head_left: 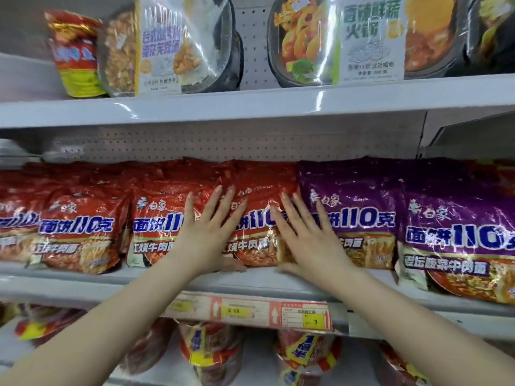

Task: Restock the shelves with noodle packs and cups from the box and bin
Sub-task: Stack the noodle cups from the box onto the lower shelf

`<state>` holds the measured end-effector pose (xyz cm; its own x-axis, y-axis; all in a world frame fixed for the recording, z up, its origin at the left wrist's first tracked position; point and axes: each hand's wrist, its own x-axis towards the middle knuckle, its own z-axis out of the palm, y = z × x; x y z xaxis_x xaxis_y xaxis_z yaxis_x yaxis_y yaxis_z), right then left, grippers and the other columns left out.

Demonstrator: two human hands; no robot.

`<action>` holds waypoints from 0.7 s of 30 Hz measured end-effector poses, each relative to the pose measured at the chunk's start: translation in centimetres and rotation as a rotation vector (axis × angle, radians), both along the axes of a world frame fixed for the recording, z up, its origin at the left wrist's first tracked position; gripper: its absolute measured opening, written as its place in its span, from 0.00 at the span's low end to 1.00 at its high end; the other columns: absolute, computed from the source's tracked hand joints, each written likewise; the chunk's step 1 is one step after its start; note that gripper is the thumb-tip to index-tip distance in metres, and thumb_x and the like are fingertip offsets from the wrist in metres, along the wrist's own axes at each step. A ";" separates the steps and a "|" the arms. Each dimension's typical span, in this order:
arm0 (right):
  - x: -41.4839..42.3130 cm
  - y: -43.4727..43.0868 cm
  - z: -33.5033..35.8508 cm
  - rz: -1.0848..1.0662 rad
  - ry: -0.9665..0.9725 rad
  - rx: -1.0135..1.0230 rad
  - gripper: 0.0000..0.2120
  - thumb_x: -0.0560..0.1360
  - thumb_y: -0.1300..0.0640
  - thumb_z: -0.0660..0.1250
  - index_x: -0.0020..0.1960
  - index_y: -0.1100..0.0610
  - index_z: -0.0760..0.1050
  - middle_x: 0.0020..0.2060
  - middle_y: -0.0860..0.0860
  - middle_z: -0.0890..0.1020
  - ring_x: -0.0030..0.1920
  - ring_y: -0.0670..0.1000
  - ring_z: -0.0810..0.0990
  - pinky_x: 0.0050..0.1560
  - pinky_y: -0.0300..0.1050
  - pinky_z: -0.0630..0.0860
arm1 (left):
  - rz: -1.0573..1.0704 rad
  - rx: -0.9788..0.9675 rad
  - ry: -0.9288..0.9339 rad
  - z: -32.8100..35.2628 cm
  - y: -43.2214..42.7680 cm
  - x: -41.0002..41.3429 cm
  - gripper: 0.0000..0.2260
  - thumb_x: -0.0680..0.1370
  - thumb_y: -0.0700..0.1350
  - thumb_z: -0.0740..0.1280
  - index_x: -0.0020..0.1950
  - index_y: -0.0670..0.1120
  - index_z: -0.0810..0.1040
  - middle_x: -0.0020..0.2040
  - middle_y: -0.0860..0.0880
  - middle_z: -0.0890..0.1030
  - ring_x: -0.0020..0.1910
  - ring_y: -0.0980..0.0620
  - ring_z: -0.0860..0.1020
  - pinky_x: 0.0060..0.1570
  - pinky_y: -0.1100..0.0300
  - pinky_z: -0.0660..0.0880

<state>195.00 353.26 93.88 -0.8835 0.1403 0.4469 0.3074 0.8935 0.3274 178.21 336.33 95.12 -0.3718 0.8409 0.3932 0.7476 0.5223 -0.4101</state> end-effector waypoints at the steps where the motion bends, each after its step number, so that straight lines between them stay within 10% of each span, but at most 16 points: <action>1: -0.9 -0.2 0.0 0.004 -0.010 -0.007 0.57 0.70 0.30 0.65 0.77 0.53 0.29 0.76 0.57 0.32 0.77 0.59 0.33 0.74 0.65 0.35 | -0.014 0.003 0.019 -0.3 0.0 -0.3 0.54 0.66 0.79 0.52 0.78 0.52 0.29 0.77 0.43 0.28 0.76 0.42 0.29 0.70 0.29 0.34; 10: -3.8 -0.1 0.7 -0.065 -0.018 -0.042 0.57 0.68 0.30 0.67 0.78 0.49 0.31 0.76 0.55 0.30 0.77 0.58 0.33 0.74 0.65 0.34 | -0.026 0.049 0.157 -0.8 1.8 -1.8 0.56 0.69 0.75 0.61 0.76 0.51 0.26 0.77 0.36 0.30 0.77 0.38 0.33 0.71 0.30 0.40; 21: -4.7 -3.2 1.9 -0.077 0.044 -0.094 0.54 0.62 0.25 0.67 0.78 0.55 0.58 0.78 0.59 0.56 0.77 0.61 0.56 0.74 0.66 0.49 | -0.044 0.036 0.137 0.8 -2.7 -2.6 0.54 0.68 0.79 0.51 0.79 0.46 0.33 0.79 0.44 0.33 0.77 0.43 0.30 0.73 0.32 0.37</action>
